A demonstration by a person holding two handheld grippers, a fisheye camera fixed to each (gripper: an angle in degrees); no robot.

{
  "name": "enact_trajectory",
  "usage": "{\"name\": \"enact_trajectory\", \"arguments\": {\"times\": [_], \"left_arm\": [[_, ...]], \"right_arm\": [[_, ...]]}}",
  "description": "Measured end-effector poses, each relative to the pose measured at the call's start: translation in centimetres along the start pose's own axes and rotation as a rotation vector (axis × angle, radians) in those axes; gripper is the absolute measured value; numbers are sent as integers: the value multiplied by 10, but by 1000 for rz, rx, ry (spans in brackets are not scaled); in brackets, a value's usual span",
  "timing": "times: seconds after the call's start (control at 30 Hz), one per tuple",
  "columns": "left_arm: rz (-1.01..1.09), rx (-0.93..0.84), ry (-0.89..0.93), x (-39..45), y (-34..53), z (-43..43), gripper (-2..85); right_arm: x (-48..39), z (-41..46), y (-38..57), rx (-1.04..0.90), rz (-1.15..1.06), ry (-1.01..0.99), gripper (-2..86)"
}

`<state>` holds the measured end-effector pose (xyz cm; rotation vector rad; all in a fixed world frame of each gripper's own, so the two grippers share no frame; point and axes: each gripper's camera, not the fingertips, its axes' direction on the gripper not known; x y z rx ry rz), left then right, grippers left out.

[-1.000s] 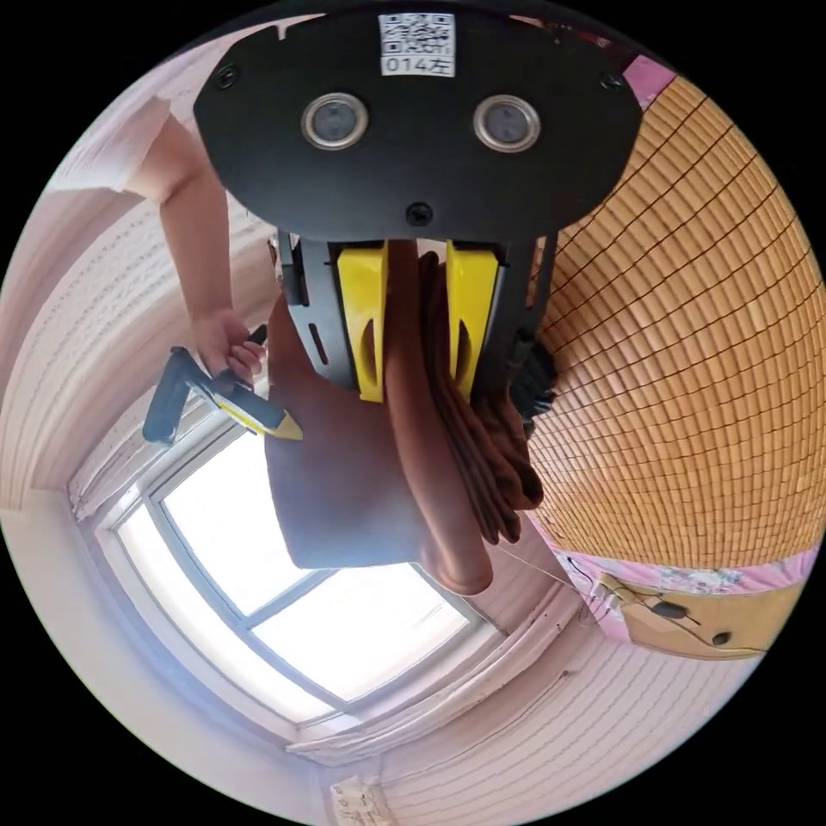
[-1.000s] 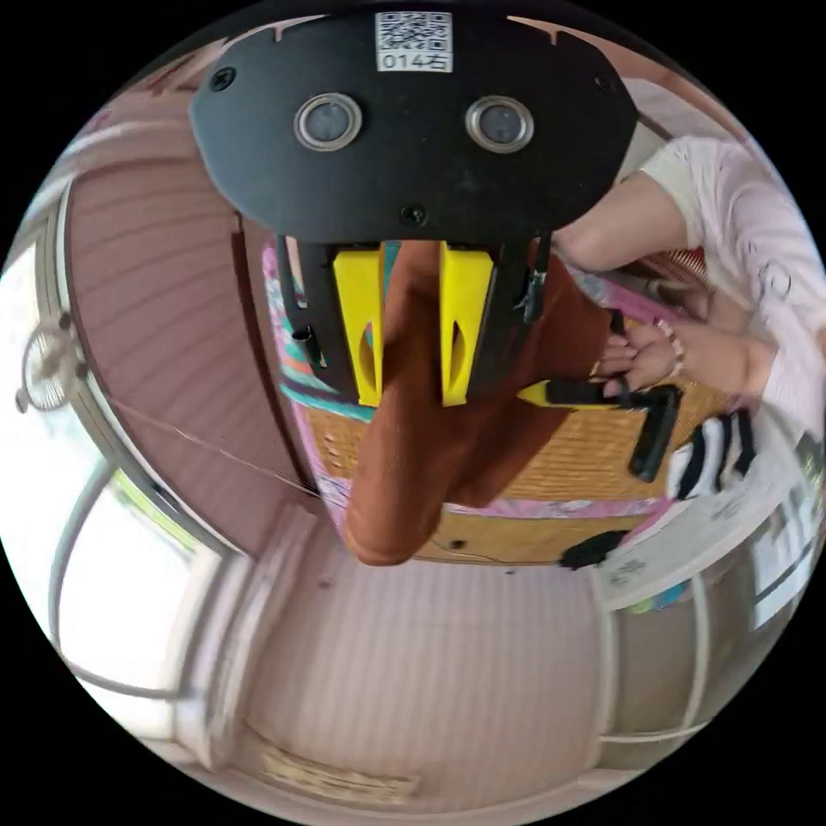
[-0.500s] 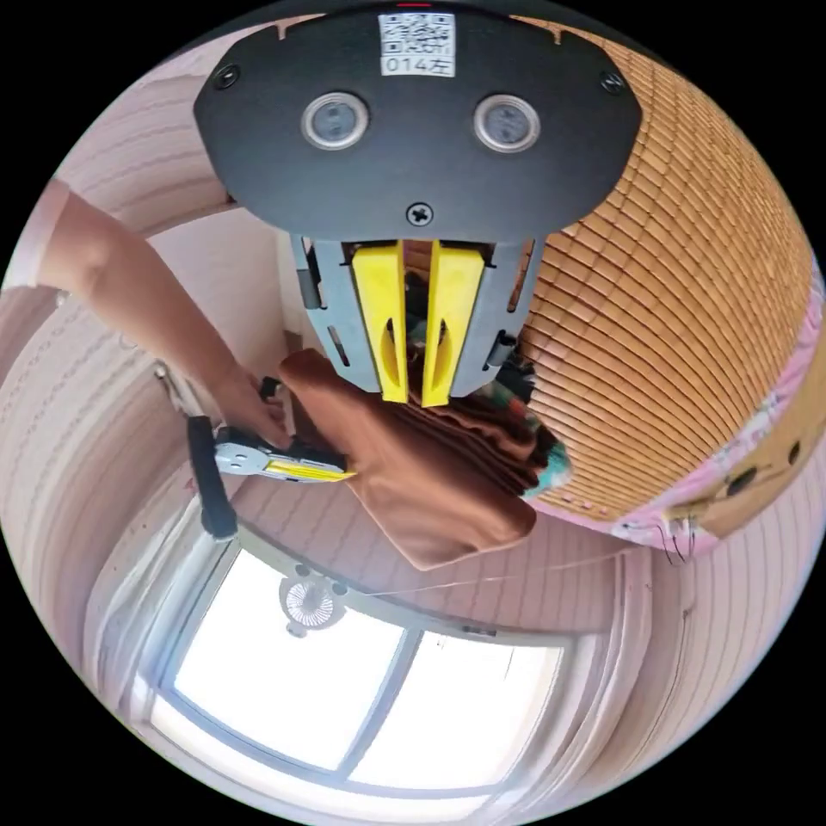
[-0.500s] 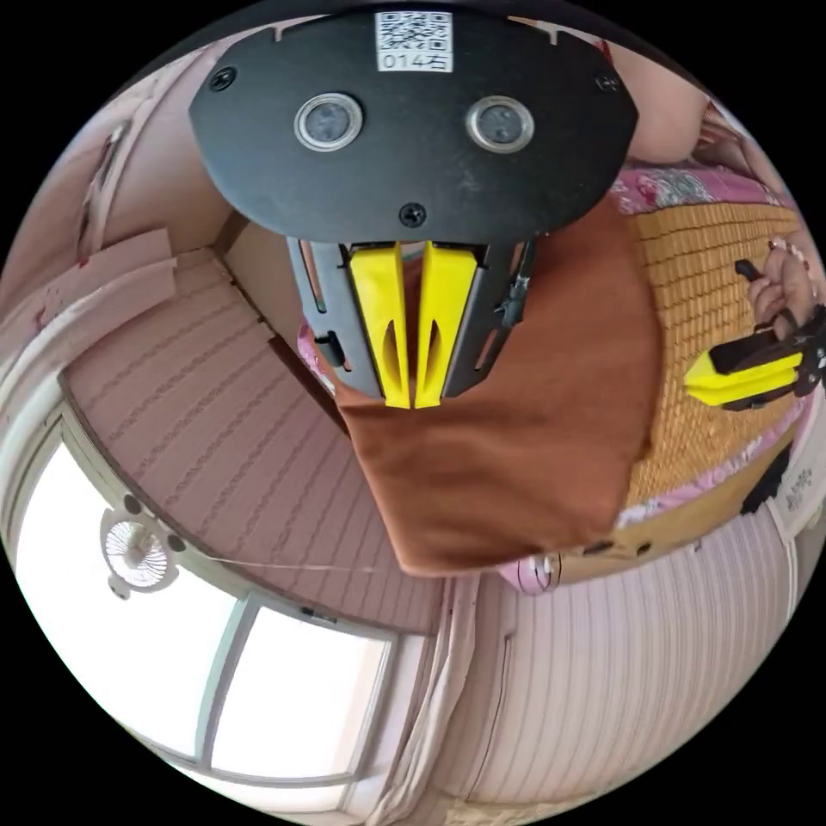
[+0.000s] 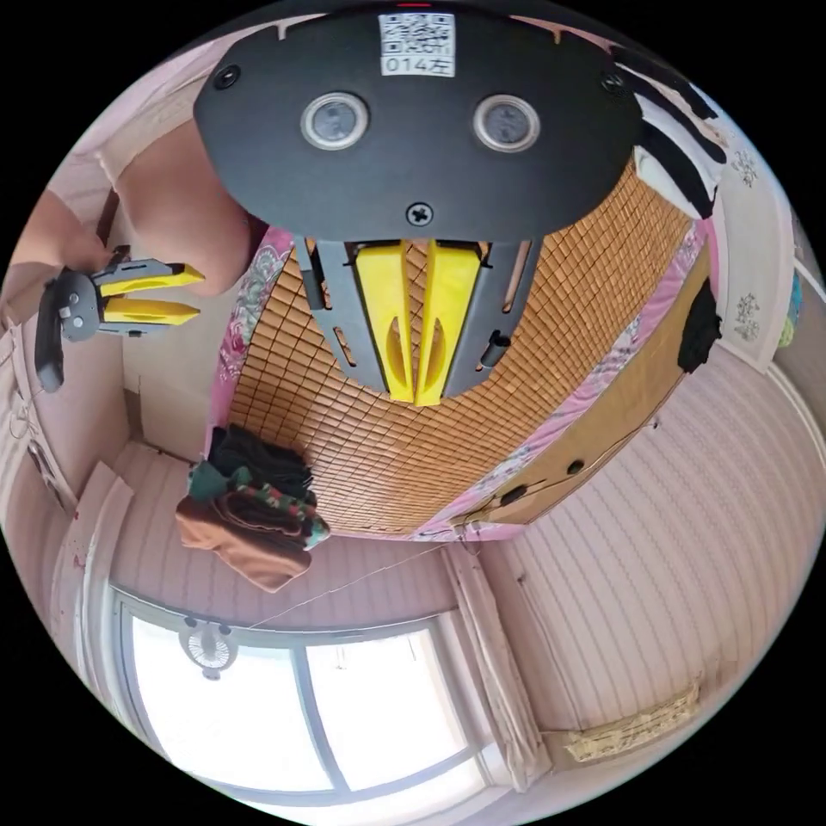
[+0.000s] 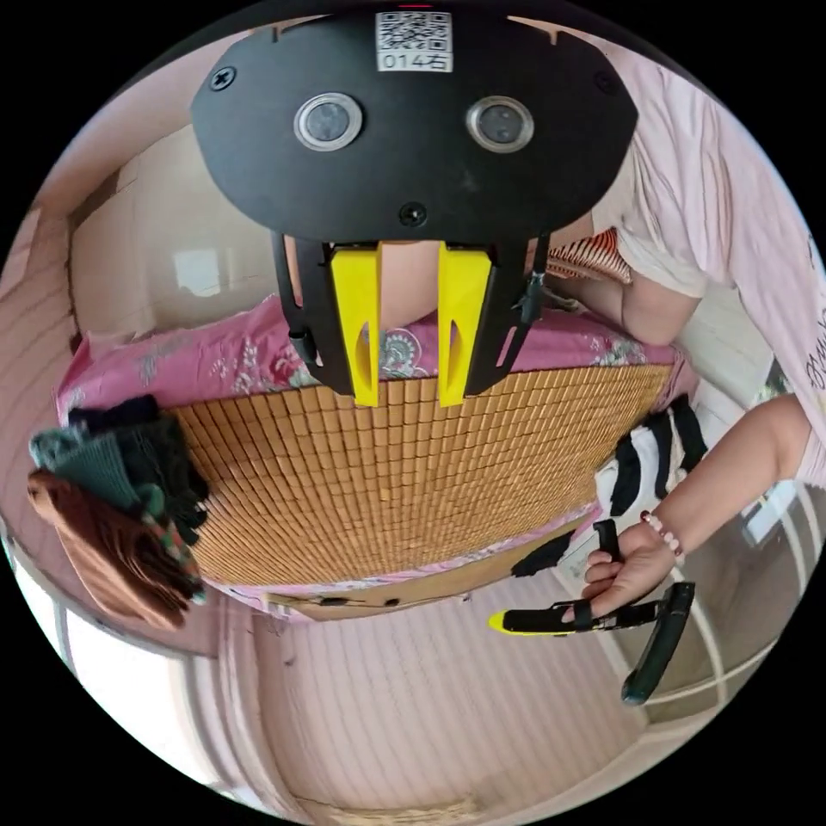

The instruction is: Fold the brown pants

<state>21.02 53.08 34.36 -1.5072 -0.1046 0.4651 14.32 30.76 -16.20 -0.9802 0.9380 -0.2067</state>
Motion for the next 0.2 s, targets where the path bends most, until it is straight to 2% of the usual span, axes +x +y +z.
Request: {"name": "enact_trajectory", "arguments": {"times": [0.1,0.2], "left_arm": [[-80,-10,-38,-34,45,-42,-9],[-167,-12,-92,-70,93,-79,-8]], "right_arm": [[-48,24,-22,-64,-171,-49,110],[-104,48,-37,-35,-301,-103,111]]}}
